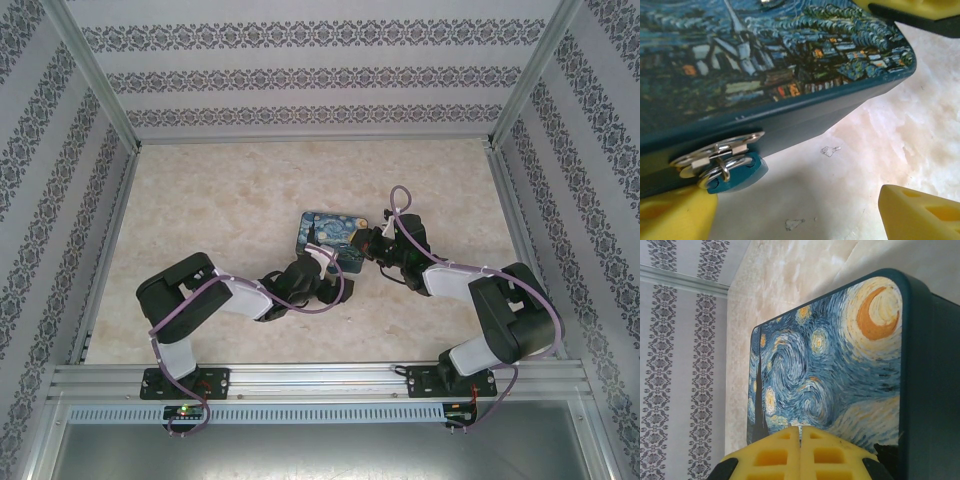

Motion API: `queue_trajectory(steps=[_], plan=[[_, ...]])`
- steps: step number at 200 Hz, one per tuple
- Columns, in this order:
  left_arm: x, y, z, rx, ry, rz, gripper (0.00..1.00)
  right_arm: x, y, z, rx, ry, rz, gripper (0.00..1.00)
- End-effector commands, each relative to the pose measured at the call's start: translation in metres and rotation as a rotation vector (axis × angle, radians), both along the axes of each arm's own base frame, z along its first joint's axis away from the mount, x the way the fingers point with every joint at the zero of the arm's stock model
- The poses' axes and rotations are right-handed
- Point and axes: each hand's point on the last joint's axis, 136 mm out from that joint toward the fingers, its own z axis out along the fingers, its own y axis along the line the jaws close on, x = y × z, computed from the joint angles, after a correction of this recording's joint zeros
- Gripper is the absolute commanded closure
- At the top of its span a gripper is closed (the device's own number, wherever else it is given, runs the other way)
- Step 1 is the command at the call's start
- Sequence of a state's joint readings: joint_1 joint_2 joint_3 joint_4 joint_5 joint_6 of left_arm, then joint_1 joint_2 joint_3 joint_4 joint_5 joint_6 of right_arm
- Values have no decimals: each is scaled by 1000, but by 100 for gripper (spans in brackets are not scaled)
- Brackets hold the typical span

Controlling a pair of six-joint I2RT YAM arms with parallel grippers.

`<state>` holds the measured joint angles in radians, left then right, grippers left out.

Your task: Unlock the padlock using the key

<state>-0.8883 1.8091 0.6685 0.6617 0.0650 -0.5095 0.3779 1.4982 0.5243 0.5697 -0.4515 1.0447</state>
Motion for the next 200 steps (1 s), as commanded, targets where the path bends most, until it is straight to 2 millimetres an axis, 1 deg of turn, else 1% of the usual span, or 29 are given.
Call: queue_trajectory(steps=[1,34,60,83,112,148,183,200], plan=[[8,-14,20,-124,0,4,16,1,3,-6,-15,13,-9,100],[15,-10,26,-215,33,50,16,-1,2,-8,-19,16,-8,100],[19,-9,24,-242,52,71,16,-1,1,-9,-21,17,-11,100],[22,-6,18,-234,65,88,16,-1,2,-8,-20,16,-9,100],[21,-9,16,-267,86,86,16,-1,2,-11,-22,19,-9,100],[18,-11,30,-361,102,87,17,-1,1,-12,-23,22,-9,100],[16,-6,40,-434,114,102,18,0,1,-11,-22,20,-10,100],[14,-4,42,-446,118,107,19,0,1,-11,-21,20,-8,100]])
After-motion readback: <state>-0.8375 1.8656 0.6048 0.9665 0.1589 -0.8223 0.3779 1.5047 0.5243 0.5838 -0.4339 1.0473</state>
